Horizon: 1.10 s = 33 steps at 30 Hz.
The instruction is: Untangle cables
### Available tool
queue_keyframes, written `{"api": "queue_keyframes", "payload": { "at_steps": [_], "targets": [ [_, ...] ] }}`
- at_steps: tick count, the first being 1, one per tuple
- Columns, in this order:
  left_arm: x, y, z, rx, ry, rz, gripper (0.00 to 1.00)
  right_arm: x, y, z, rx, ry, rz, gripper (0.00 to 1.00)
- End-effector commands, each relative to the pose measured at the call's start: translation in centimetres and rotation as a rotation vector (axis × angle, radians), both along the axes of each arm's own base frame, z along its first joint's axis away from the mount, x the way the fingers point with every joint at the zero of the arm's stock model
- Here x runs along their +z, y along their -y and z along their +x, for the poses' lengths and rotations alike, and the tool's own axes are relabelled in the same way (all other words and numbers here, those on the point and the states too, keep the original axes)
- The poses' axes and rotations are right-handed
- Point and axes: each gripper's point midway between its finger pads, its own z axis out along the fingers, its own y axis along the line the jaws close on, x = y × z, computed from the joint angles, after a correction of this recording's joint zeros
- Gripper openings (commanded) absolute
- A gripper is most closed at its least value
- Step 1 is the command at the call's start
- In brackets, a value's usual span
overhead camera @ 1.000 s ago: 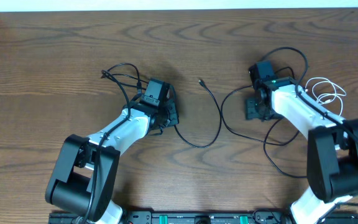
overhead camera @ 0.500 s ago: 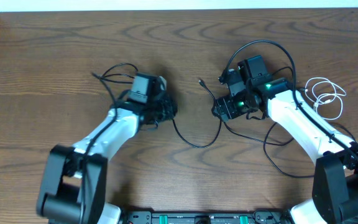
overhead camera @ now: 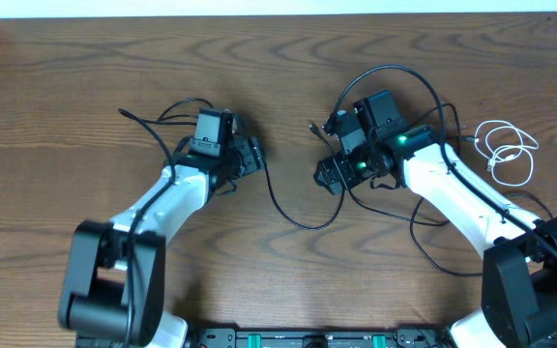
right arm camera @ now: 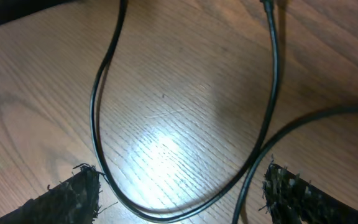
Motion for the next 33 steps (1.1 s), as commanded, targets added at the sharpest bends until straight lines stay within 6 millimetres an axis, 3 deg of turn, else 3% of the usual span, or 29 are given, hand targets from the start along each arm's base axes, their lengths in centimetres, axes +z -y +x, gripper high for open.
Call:
{"api": "queue_keyframes", "payload": {
  "at_steps": [1,3,4,7,9,12,15,21,24,26,27,29,33],
  "targets": [
    [-2.2,-0.2,1.0,0.045,-0.016,0.026,0.73,-0.3,-0.7,-0.4,0.035,0.001,0.004,0.82],
    [-3.0,0.0,1.4,0.041,-0.013,0.019,0.73,-0.3,-0.8,-0.5,0.040,0.001,0.004,0.82],
    [-3.3,0.2,1.6,0.036,-0.008,0.010,0.67,-0.3,-0.9,-0.5,0.042,0.002,0.004,0.82],
    [-2.4,1.4,2.2,0.003,0.026,-0.053,0.24,-0.3,-0.9,-0.5,0.042,0.002,0.005,0.82],
    [-0.7,2.8,2.9,-0.040,0.072,-0.127,0.08,-0.2,-1.0,-0.4,0.040,0.005,0.008,0.82],
    [4.4,5.8,3.5,-0.153,0.185,-0.288,0.08,-0.1,-1.1,-0.1,-0.003,-0.004,0.024,0.84],
    [9.9,6.5,3.8,-0.171,0.304,-0.368,0.08,-0.3,-1.4,0.3,-0.046,-0.002,0.048,0.88],
    [22.0,4.3,3.0,-0.112,0.622,-0.357,0.08,-2.1,-1.6,0.7,-0.110,0.004,0.091,0.93],
    [26.0,2.0,2.0,-0.019,0.734,-0.306,0.08,-2.5,-2.2,0.6,-0.089,-0.003,0.126,0.93],
    [26.6,-0.4,0.9,0.082,0.737,-0.233,0.08,-2.5,-3.4,0.2,-0.026,-0.008,0.173,0.94],
    [26.2,-1.3,0.5,0.123,0.716,-0.196,0.13,-2.7,-4.0,-0.1,0.004,-0.011,0.189,0.94],
    [24.7,-3.0,-0.6,0.186,0.652,-0.123,0.23,-3.2,-4.7,-0.1,0.019,-0.005,0.192,0.93],
    [20.6,-5.5,-2.8,0.258,0.485,0.016,0.31,-3.4,-6.4,0.0,0.044,0.017,0.214,0.86]
  ]
}}
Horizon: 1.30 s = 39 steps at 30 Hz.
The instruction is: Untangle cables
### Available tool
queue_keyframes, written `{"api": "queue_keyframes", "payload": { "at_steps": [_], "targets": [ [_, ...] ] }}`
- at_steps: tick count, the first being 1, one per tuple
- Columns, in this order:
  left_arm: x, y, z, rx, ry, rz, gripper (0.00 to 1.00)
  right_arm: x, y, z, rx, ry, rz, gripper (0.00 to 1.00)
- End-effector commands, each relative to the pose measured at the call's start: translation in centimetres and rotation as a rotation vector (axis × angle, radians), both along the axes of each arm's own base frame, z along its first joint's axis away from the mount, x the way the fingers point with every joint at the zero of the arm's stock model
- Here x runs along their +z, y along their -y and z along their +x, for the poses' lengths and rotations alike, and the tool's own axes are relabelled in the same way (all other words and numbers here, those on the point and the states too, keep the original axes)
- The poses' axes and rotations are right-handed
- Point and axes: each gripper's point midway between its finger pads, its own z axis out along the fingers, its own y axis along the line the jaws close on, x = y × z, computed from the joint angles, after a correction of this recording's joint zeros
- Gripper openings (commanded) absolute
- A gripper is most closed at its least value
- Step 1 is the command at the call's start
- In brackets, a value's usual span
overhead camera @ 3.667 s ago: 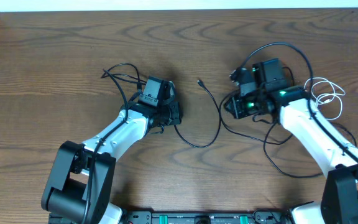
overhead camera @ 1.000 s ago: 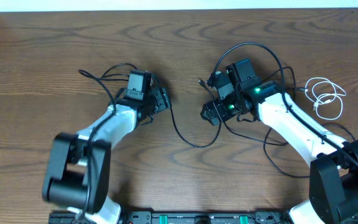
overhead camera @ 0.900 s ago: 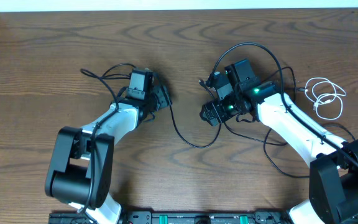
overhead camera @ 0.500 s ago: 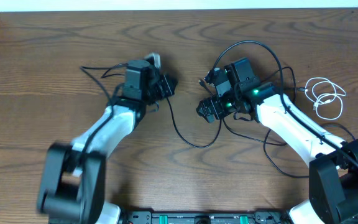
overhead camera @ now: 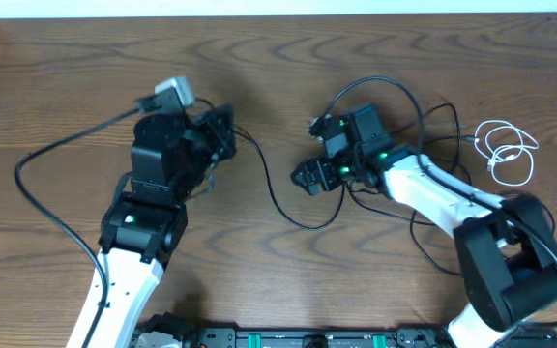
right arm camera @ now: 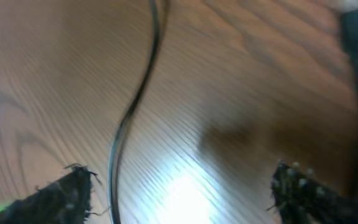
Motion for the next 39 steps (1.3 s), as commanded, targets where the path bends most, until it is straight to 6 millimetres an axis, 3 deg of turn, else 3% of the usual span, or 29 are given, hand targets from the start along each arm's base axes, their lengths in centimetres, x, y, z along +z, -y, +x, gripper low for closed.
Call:
{"api": "queue_keyframes", "payload": {
  "at_steps": [1,5,10,11,13,17,21,30,34,38,39],
  "targets": [
    [-3.0,-3.9,-1.1,0.178,-0.123,0.131,0.34,-0.2,-2.1,-1.2,0.050,-0.025,0.029,0.83],
    [-5.8,-7.4,-3.4,0.305,-0.258,0.277,0.42,1.8,-3.1,-0.2,0.052,0.002,-0.002,0.79],
    [-7.0,-11.8,-5.6,0.467,-0.345,0.438,0.48,5.0,-5.4,1.2,0.059,0.091,-0.014,0.78],
    [-7.3,-12.1,-6.0,0.475,-0.364,0.447,0.61,5.3,-5.8,1.5,0.059,0.108,-0.017,0.78],
    [-8.0,-12.6,-6.8,0.476,-0.410,0.466,0.99,5.7,-6.6,2.3,0.046,0.159,-0.036,0.77],
    [-8.7,-12.8,-7.7,0.468,-0.452,0.486,0.99,5.1,-8.1,3.5,0.023,0.247,-0.064,0.78],
    [-8.7,-12.8,-7.7,0.468,-0.452,0.486,0.99,3.3,-9.2,4.2,0.023,0.270,-0.064,0.74],
    [-8.7,-12.8,-7.7,0.468,-0.452,0.486,0.99,-3.4,-11.2,6.7,0.014,0.310,-0.035,0.68],
    [-8.7,-12.8,-7.7,0.468,-0.452,0.486,0.99,-5.7,-11.4,6.9,0.017,0.306,-0.038,0.64],
    [-8.7,-12.8,-7.7,0.468,-0.452,0.486,0.99,-7.6,-11.6,6.3,0.028,0.284,-0.054,0.52],
    [-8.7,-12.8,-7.7,0.468,-0.452,0.486,0.99,-8.1,-11.6,6.2,0.030,0.279,-0.061,0.26]
  ]
}}
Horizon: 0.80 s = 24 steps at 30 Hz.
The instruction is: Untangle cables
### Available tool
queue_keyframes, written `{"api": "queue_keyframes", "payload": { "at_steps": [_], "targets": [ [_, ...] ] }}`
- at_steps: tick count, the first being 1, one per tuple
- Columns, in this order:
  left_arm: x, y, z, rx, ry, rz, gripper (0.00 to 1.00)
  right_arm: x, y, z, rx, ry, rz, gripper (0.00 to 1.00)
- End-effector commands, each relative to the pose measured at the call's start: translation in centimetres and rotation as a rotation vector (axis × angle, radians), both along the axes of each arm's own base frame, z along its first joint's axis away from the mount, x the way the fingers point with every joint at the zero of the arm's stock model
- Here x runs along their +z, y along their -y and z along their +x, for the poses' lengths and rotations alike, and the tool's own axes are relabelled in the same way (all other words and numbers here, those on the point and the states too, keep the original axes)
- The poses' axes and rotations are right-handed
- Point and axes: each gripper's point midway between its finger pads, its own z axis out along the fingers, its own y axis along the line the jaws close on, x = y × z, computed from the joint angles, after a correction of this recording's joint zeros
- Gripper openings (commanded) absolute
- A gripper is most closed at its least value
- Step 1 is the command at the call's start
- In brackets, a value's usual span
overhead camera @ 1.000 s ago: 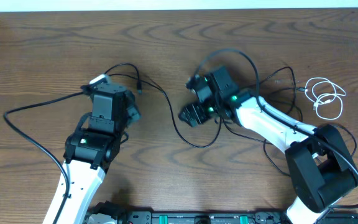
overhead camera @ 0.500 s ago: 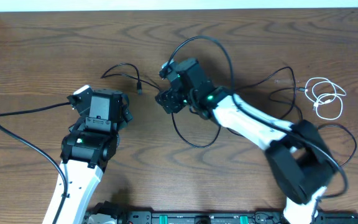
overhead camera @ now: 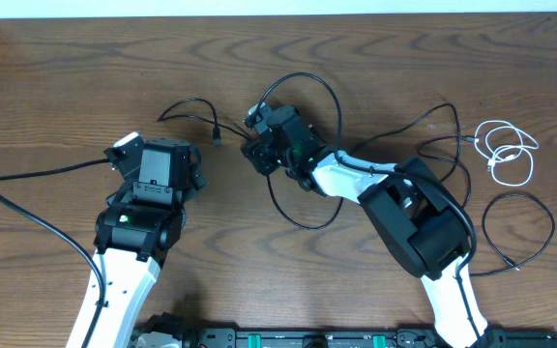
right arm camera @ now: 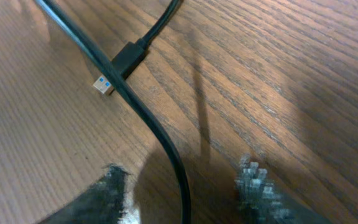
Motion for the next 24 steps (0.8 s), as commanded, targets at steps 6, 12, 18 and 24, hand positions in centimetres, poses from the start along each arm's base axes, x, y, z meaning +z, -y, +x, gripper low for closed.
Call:
{"api": "queue_keyframes", "payload": {
  "at_steps": [6,12,18,24],
  "targets": [
    [0.0,-0.5,-0.2,0.009,-0.004,0.026,0.99,1.4,0.3,1.0,-0.021,0.032,0.028,0.01],
    [0.0,-0.5,-0.2,0.009,-0.005,0.026,0.98,14.4,0.3,1.4,0.040,0.178,0.217,0.01],
    [0.0,-0.5,-0.2,0.009,-0.004,0.026,0.99,27.3,3.8,1.1,0.036,0.389,0.348,0.01],
    [0.0,-0.5,-0.2,0.008,-0.005,0.026,0.98,36.5,11.7,2.5,-0.121,0.593,0.397,0.01]
  ]
}}
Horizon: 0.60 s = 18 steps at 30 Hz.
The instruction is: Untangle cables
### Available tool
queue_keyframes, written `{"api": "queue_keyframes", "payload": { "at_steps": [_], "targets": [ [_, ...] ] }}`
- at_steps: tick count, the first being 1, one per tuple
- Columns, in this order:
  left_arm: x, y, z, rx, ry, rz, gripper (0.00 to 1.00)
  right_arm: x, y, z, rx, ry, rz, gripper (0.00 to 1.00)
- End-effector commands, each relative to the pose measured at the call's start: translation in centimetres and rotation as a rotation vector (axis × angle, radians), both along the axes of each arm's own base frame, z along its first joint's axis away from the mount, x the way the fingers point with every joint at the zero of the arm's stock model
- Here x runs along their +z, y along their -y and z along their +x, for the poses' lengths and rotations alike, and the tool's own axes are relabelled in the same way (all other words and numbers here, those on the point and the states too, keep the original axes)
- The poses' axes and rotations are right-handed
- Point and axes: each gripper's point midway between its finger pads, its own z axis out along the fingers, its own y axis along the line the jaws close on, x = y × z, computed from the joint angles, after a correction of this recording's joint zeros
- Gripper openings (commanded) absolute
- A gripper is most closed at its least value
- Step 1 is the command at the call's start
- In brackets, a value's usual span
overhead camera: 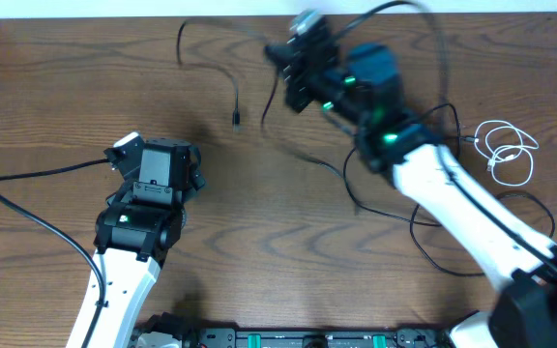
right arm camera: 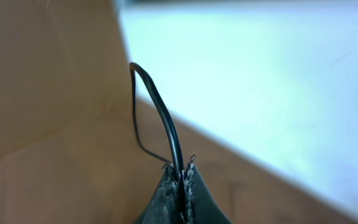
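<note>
My right gripper (right arm camera: 183,171) is shut on a thin black cable (right arm camera: 160,112), which rises out of its tips and curves away. Overhead, that gripper (overhead camera: 298,43) is blurred and lifted high near the table's far edge. The cable drapes from it on both sides, and a plug end (overhead camera: 236,120) dangles at the left. My left gripper (overhead camera: 124,148) sits at the near left. A second black cable (overhead camera: 8,208) runs from its tip out left and back toward the arm's base.
A coiled white cable (overhead camera: 507,151) lies at the right edge. More black cable loops (overhead camera: 433,237) lie on the wooden table (overhead camera: 259,261) under and right of the right arm. The table's far edge is right behind the raised gripper.
My right gripper was open low over a black cable beside a USB plug. Now it is shut on a black cable and raised high toward the far edge. The left arm has not moved.
Both grippers were low over the tangle, the right one open above cable loops. Then the left arm was raised with a cable trailing left. Later it was drawn back near left, the right open at table centre. Now the right holds a lifted cable.
</note>
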Motion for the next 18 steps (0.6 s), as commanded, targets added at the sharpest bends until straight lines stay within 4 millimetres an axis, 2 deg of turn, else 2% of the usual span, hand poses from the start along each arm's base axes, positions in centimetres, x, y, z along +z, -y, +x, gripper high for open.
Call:
{"api": "queue_keyframes", "payload": {
  "at_steps": [1,4,7,11,14,17,18],
  "targets": [
    [0.0,-0.5,-0.2,0.008,-0.005,0.026,0.98,3.7,5.3,1.4,-0.136,0.072,0.021,0.01],
    [0.0,-0.5,-0.2,0.009,-0.005,0.025,0.98,4.6,10.5,2.9,-0.274,0.061,0.023,0.01],
    [0.0,-0.5,-0.2,0.009,-0.005,0.025,0.98,3.3,15.0,4.4,-0.376,-0.016,0.027,0.01],
    [0.0,-0.5,-0.2,0.008,-0.005,0.026,0.98,-0.6,22.5,6.3,-0.636,-0.199,0.041,0.01],
    [0.0,-0.5,-0.2,0.008,-0.005,0.026,0.98,-3.2,27.8,6.6,-0.830,-0.294,0.026,0.01],
    [0.0,-0.5,-0.2,0.008,-0.005,0.026,0.98,-5.8,31.7,5.8,-0.944,-0.388,-0.021,0.01],
    [0.0,-0.5,-0.2,0.009,-0.005,0.025,0.98,-6.5,32.4,5.5,-0.959,-0.419,-0.033,0.01]
  ]
}}
